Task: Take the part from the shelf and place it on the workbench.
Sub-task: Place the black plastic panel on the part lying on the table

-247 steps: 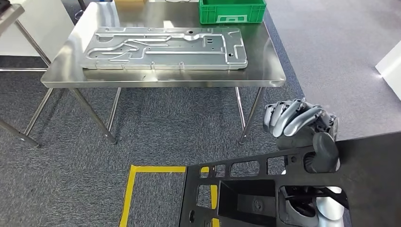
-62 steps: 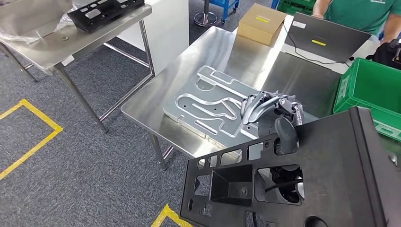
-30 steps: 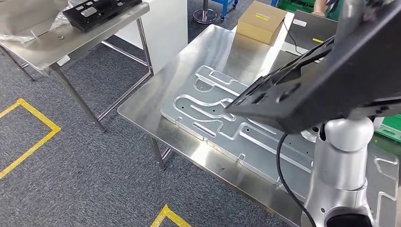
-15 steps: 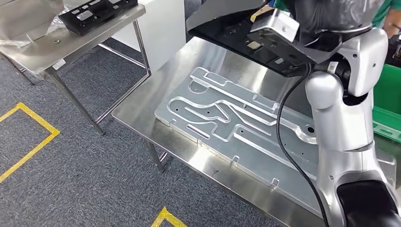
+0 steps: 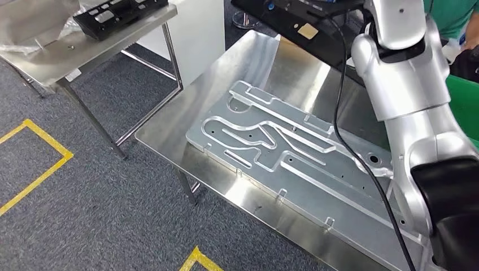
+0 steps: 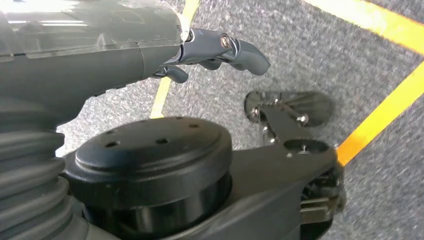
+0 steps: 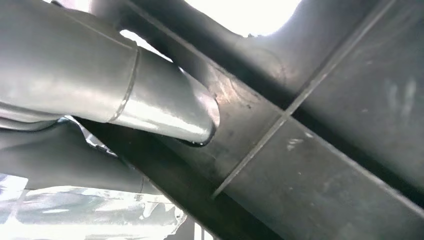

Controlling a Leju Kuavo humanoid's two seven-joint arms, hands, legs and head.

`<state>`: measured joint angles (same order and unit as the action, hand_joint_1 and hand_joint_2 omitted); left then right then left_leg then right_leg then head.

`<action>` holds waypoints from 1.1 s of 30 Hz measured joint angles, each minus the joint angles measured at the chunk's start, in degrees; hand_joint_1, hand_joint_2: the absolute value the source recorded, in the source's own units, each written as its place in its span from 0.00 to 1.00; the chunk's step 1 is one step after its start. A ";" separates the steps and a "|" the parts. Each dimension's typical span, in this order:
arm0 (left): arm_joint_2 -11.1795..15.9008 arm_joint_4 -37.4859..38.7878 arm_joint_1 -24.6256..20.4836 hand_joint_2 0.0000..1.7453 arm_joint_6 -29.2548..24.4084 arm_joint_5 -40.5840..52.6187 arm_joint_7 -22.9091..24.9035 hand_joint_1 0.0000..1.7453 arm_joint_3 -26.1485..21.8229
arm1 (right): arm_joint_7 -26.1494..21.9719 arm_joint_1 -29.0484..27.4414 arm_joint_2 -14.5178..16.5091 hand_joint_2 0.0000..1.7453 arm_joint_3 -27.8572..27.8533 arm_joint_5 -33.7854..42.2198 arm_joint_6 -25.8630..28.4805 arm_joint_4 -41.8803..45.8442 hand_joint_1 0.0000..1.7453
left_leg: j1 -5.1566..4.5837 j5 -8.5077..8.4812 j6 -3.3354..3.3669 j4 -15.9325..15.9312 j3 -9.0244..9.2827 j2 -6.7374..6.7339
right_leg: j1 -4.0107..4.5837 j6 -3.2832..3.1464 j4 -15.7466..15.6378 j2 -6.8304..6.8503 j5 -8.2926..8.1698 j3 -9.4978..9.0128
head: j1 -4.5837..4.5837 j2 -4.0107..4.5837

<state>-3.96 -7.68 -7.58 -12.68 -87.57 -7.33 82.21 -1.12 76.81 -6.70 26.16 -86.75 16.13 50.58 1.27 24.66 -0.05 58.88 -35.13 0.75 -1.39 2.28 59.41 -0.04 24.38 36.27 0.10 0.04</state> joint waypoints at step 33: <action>0.50 0.01 0.11 1.00 0.52 0.67 -0.47 0.00 2.33 | 10.12 6.36 0.29 0.00 4.28 -1.56 -6.72 -32.44 1.00 | -0.05 -0.02 -0.86 -0.45 0.60 -0.26 | 0.11 -0.93 -0.44 -0.21 -0.22 -0.12 | 0.05 0.00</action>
<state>-3.46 -7.67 -7.47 -12.15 -86.90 -7.80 84.54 9.00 83.17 -6.41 30.45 -88.31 9.41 18.15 1.22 24.64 -0.91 58.43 -34.53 0.48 -1.28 1.36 58.97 -0.25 24.16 36.15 0.15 0.04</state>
